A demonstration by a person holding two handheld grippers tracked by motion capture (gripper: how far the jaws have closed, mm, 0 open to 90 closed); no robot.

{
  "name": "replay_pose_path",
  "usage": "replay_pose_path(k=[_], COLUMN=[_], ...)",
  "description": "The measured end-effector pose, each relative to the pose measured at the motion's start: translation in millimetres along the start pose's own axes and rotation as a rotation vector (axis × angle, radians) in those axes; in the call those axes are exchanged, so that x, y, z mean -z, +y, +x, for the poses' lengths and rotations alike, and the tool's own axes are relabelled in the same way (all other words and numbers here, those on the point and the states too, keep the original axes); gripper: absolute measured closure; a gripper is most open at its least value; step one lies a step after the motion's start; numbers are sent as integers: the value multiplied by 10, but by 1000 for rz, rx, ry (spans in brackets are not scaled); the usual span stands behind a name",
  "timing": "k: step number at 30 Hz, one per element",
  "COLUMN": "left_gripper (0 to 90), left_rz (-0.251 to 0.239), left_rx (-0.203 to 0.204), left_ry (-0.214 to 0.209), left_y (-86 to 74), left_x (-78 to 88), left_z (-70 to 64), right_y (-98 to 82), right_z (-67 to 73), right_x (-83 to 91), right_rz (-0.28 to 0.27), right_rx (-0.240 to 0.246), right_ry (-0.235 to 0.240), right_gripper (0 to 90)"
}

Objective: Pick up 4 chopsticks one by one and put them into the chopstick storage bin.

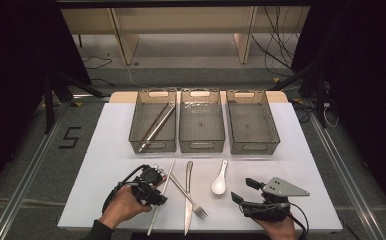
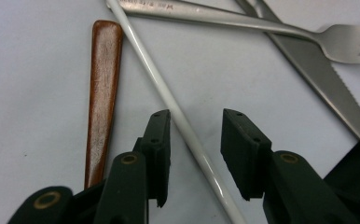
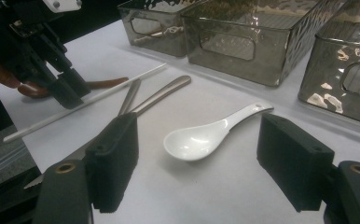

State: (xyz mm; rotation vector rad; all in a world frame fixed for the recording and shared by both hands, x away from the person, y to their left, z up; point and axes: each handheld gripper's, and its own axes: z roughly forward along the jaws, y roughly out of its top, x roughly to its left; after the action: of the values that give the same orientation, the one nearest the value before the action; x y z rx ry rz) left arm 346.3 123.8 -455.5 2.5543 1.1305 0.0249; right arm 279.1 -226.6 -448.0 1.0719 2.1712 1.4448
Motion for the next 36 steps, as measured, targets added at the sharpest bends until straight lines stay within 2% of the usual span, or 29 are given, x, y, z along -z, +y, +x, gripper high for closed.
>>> replay_pose_path(k=[9, 21, 24, 30, 36], left_gripper=[639, 682, 682, 690, 736], left_rz=[24, 26, 27, 20, 8], left_rx=[-16, -40, -35, -37, -37], left_ry=[35, 85, 87, 89, 86], left_y=[17, 17, 21, 15, 12], left_x=[-87, -101, -105, -107, -106], left_z=[-61, -107, -112, -119, -109], right_y=[0, -3, -6, -4, -5], right_z=[-2, 5, -15, -21, -10], right_x=[1, -5, -4, 4, -5], right_rz=[-1, 1, -10, -8, -3], right_rx=[2, 0, -26, -23, -12], right_ry=[0, -1, 17, 9, 7], right_gripper=[301, 301, 301, 301, 302])
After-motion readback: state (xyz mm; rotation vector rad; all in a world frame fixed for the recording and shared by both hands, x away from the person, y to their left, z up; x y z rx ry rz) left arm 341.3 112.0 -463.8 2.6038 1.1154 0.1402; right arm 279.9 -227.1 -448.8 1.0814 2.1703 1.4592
